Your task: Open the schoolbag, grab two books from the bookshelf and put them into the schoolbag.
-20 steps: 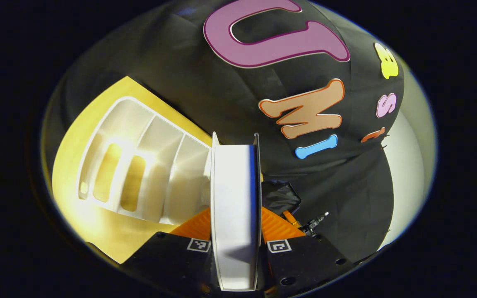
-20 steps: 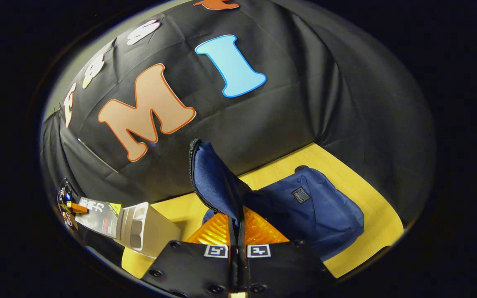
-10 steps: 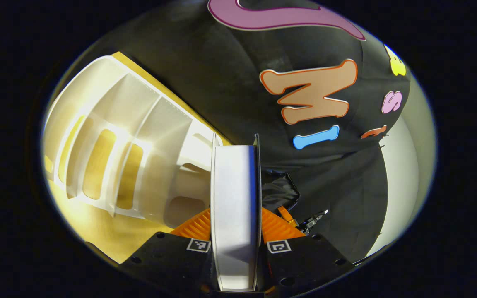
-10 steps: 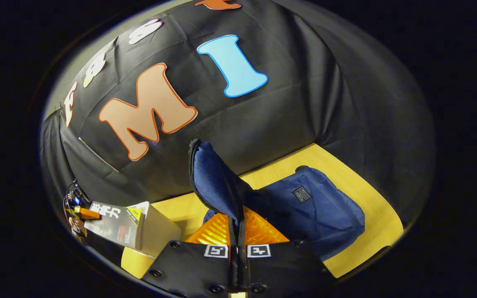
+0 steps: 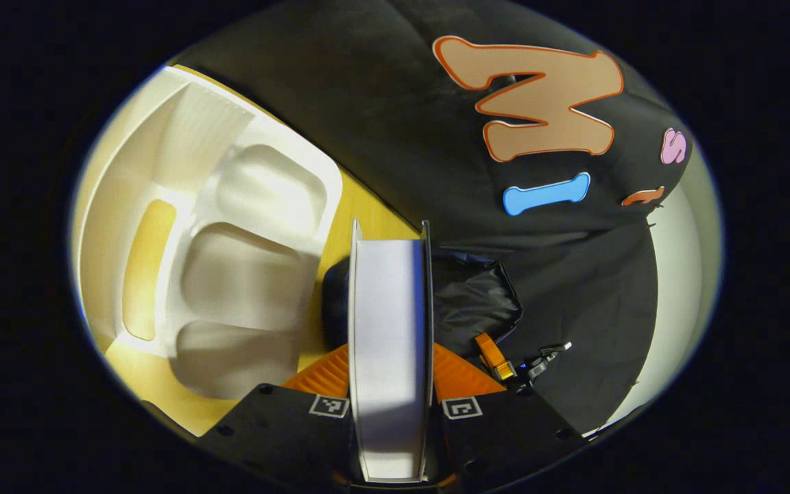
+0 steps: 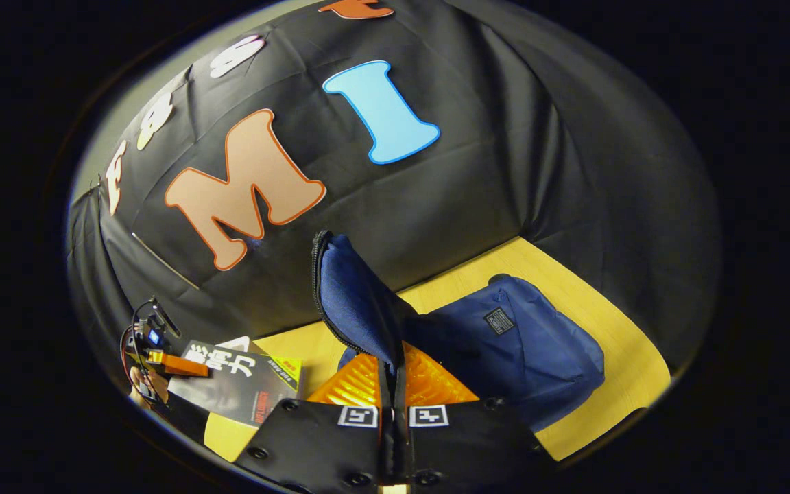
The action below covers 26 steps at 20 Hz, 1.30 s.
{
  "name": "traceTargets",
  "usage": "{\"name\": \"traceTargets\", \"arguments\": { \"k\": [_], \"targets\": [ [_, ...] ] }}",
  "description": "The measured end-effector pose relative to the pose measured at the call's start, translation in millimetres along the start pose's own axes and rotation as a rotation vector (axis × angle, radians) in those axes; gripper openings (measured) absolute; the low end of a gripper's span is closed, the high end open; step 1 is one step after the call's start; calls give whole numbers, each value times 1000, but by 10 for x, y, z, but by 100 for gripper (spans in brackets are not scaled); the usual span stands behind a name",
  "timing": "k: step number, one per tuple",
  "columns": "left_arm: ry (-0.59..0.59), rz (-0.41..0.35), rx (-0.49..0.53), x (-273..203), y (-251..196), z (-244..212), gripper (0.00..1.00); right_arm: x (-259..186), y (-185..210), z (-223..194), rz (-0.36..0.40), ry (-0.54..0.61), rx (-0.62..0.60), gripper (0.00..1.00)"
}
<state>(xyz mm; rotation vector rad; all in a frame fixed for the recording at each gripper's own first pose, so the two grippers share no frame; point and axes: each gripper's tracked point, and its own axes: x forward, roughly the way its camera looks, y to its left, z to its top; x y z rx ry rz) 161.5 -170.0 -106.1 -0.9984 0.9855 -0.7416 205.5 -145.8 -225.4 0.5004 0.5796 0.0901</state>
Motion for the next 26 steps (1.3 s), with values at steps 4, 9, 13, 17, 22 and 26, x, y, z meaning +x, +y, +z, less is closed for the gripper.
{"name": "traceTargets", "arguments": {
  "k": [4, 9, 13, 17, 22, 26],
  "targets": [
    [20, 2, -13, 371, -24, -63, 35, 5, -8, -12, 7, -2, 18, 3],
    [52, 19, -39, 818, -54, -202, 34, -7, 3, -28, 16, -4, 24, 5],
    [65, 32, -54, 1121, -96, -293, 35, -8, 17, -34, 27, -1, 20, 5],
    [59, 40, -90, 1419, -140, -318, 35, -27, 20, 0, 35, -8, 28, 5],
    [66, 29, -128, 1682, -170, -372, 35, -37, -5, 23, 46, -14, 43, 5],
    [78, 13, -160, 1944, -275, -488, 34, -66, -5, 55, 51, -21, 56, 5]
  ]
}}
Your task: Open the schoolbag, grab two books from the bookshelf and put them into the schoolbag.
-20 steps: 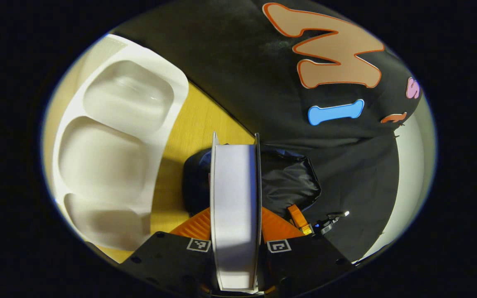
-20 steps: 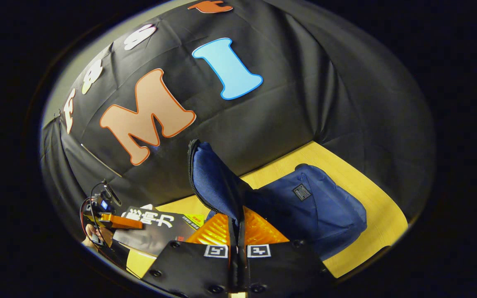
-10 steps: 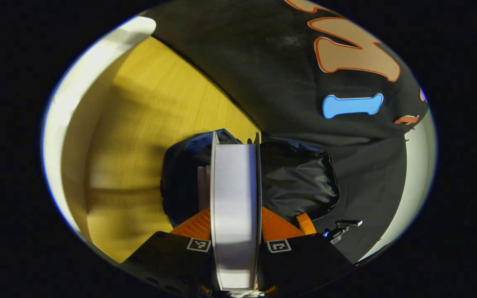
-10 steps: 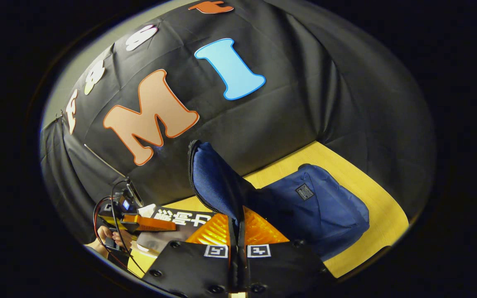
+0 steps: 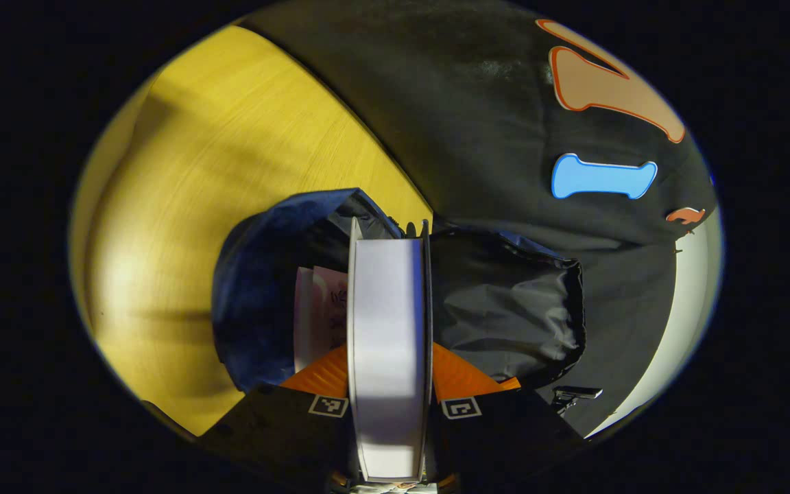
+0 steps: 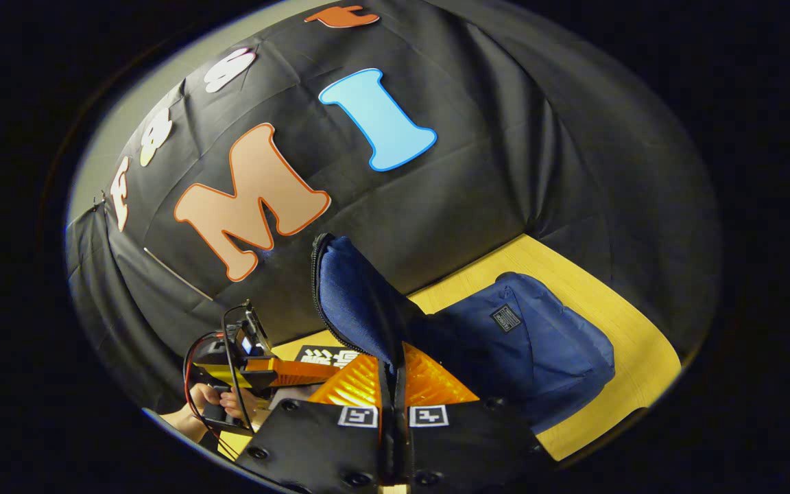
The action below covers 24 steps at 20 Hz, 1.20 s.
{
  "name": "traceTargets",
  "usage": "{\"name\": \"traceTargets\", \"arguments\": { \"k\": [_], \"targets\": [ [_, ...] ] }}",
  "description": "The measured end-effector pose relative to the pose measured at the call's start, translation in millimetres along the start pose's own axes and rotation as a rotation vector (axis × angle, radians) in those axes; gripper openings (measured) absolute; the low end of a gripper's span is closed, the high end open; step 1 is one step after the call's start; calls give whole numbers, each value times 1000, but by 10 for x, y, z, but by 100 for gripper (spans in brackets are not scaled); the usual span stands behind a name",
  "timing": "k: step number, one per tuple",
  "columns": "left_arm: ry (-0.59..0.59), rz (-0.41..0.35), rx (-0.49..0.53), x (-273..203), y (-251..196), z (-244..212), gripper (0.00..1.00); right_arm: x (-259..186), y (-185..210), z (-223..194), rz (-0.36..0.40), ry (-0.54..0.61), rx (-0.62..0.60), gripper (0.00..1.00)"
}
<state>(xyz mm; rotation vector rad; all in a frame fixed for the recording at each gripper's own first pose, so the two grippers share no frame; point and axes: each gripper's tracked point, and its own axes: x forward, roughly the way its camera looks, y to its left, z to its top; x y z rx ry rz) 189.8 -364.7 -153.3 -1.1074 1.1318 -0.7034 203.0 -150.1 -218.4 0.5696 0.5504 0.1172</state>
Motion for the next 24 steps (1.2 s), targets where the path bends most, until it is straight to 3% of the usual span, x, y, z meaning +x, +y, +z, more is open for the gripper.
{"name": "traceTargets", "arguments": {
  "k": [15, 22, 24],
  "targets": [
    [-21, -72, -69, 643, -54, -282, 35, -54, 183, -29, 48, -4, -5, 3],
    [-12, -73, -133, 810, 45, -395, 35, -39, 198, -77, 48, 0, -13, 5],
    [2, -57, -199, 847, 133, -391, 38, -40, 190, -86, 45, 1, -15, 3]
  ]
}}
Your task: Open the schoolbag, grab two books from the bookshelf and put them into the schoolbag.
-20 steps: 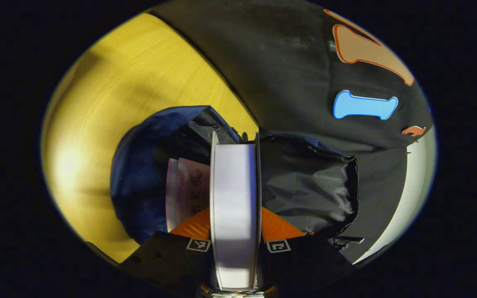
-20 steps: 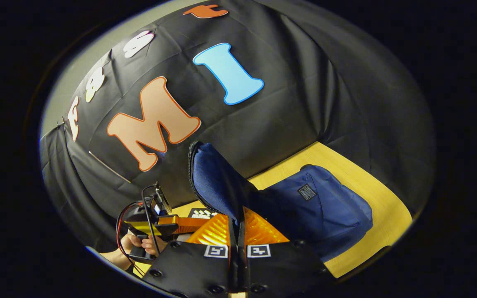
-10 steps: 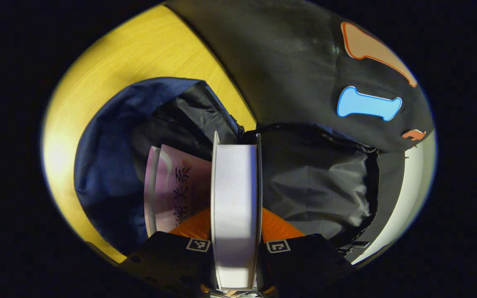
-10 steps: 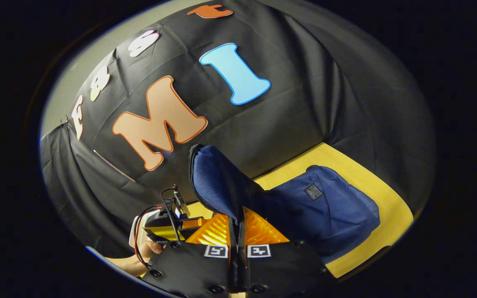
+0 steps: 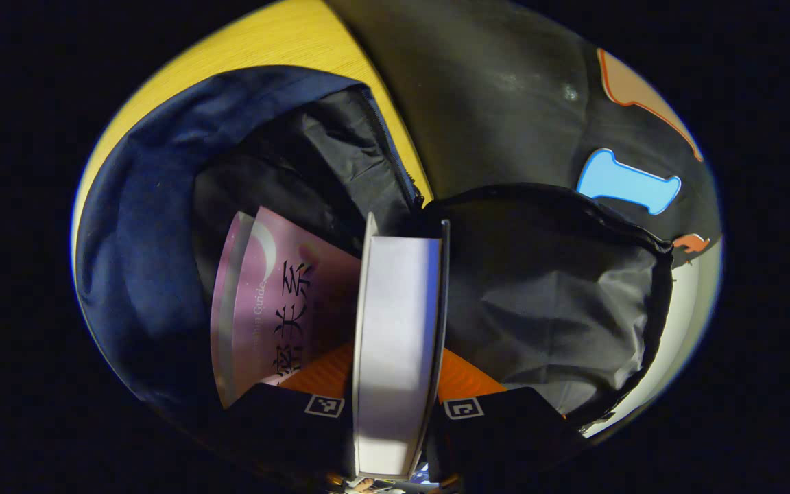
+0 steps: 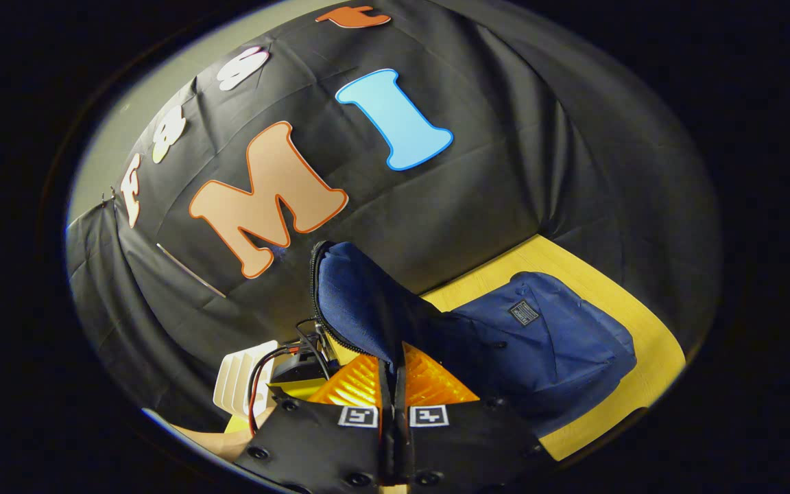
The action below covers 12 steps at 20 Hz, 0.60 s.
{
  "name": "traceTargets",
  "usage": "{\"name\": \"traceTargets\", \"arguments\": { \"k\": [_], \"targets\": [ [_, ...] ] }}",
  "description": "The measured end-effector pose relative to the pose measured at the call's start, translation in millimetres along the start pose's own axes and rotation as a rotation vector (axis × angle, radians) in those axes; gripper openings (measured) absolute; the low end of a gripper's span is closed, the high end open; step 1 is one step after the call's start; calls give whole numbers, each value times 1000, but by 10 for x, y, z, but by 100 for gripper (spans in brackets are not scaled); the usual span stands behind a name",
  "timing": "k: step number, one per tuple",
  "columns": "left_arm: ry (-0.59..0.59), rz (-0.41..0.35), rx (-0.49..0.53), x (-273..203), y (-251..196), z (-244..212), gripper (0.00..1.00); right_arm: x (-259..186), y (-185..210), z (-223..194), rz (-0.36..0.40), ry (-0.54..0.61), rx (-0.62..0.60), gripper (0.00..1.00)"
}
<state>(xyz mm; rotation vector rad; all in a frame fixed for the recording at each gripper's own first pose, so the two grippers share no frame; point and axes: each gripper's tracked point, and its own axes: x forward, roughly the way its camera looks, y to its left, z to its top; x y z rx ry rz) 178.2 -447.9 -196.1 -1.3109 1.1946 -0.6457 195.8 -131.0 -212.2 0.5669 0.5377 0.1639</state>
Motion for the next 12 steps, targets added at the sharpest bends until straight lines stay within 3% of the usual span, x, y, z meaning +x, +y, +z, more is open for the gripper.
{"name": "traceTargets", "arguments": {
  "k": [2, 4, 5, 6, 11, 12],
  "targets": [
    [14, 24, -88, 10, 119, -53, 46, 13, -10, -4, -7, -3, 10, 5],
    [-1, 84, -56, -40, 219, -44, 52, 34, -43, -27, -15, 0, 17, 3],
    [-6, 106, -14, -41, 239, -54, 55, 44, -41, -35, -17, 2, 19, 3],
    [-10, 134, 37, -74, 238, -61, 68, 46, -36, -32, -17, 0, 18, 3],
    [-37, 301, 387, -424, 191, 61, 73, 64, -32, -49, -27, 1, 3, 4],
    [-58, 322, 448, -545, 160, 106, 80, 73, -26, -53, -28, 3, 0, 5]
  ]
}}
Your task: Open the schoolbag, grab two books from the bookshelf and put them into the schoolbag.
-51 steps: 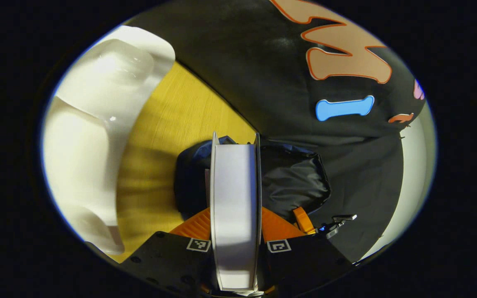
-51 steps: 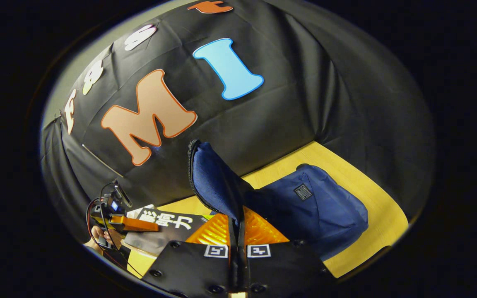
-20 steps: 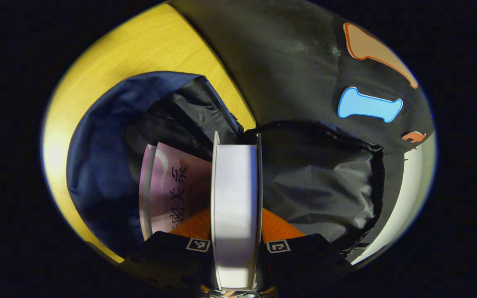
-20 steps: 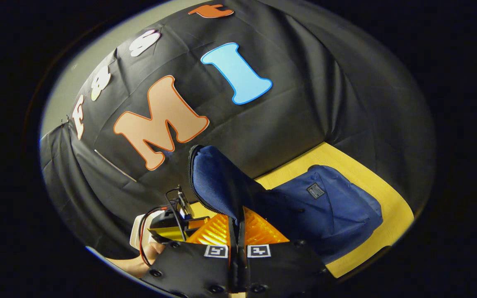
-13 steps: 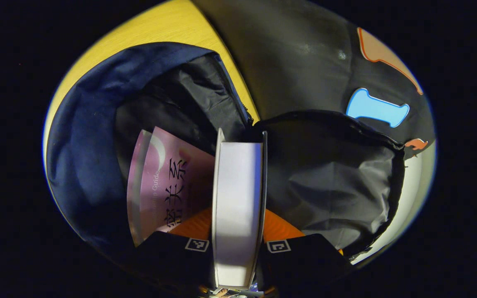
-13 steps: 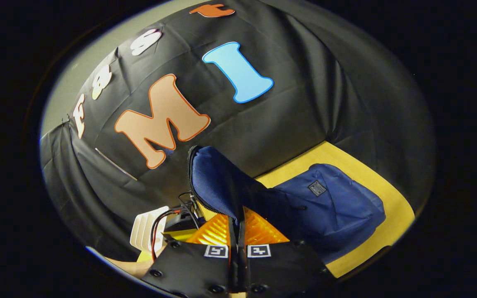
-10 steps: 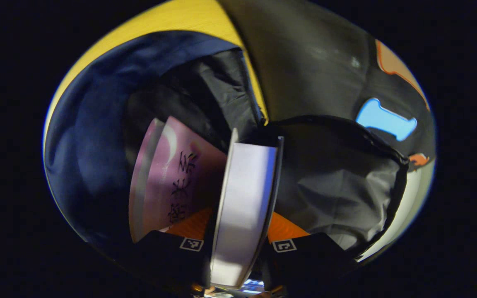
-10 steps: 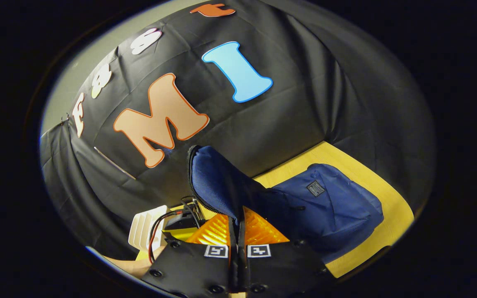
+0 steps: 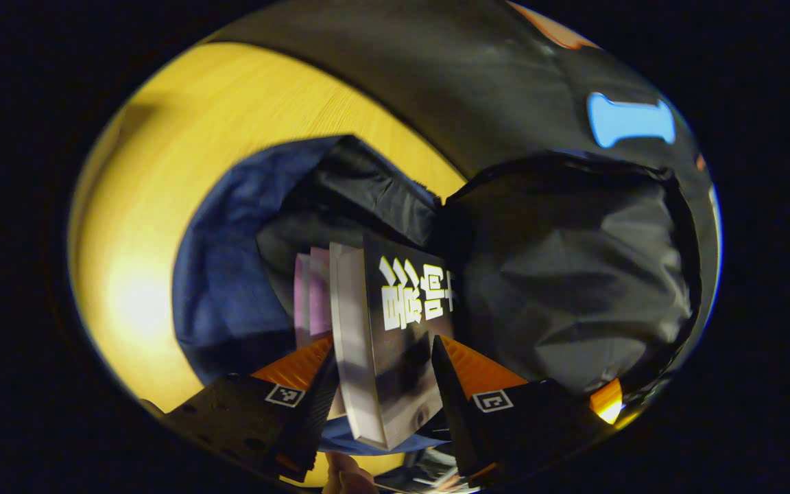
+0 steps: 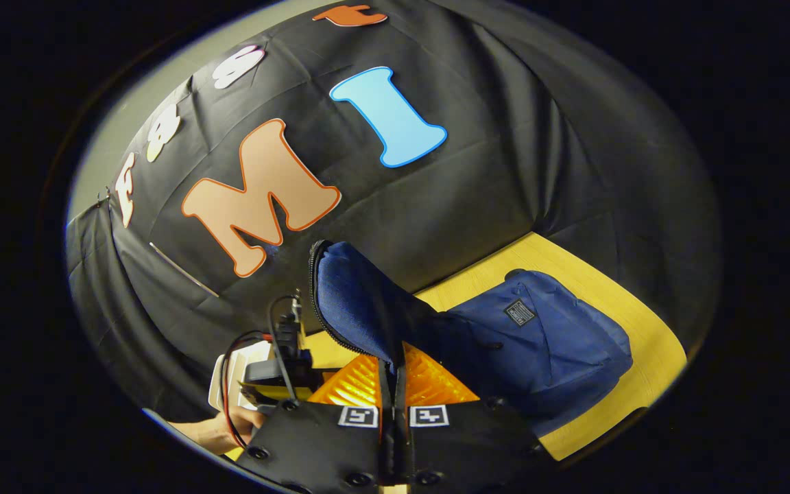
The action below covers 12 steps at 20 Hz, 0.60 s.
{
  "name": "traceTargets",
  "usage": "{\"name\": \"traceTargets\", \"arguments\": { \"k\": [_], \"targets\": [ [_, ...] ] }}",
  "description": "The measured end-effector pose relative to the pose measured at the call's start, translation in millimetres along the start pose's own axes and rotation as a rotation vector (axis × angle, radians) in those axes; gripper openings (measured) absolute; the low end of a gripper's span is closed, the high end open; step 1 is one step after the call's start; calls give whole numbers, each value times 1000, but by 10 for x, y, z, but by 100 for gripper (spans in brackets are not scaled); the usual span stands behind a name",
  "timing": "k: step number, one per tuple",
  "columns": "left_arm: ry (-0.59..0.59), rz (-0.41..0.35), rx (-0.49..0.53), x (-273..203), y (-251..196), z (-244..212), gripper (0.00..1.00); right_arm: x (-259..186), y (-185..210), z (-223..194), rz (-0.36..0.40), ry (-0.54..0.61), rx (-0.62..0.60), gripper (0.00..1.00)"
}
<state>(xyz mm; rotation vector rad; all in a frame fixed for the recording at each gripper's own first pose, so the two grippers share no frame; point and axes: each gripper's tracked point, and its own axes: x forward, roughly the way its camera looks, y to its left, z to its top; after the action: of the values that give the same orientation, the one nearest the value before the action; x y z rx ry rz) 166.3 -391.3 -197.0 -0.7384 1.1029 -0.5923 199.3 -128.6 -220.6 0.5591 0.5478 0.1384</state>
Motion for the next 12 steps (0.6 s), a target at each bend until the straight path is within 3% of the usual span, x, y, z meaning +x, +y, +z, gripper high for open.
{"name": "traceTargets", "arguments": {
  "k": [1, 3, 4, 7, 8, 12],
  "targets": [
    [-22, 23, 57, -95, 20, 42, 74, 2, 7, -19, -2, 3, -3, 5],
    [-85, 73, 184, -386, -13, 244, 73, 11, 2, -42, -4, 11, -6, 3],
    [-121, 104, 256, -509, 8, 347, 67, 28, 5, -41, -5, 12, -8, 3],
    [-220, 222, 441, -942, 105, 582, 77, 26, 14, -57, -8, 13, -12, 3],
    [-254, 251, 487, -1091, 92, 657, 92, 36, 23, -65, -8, 18, -16, 3],
    [-419, 343, 631, -1672, 37, 916, 89, 9, 19, -65, -16, 13, -28, 3]
  ]
}}
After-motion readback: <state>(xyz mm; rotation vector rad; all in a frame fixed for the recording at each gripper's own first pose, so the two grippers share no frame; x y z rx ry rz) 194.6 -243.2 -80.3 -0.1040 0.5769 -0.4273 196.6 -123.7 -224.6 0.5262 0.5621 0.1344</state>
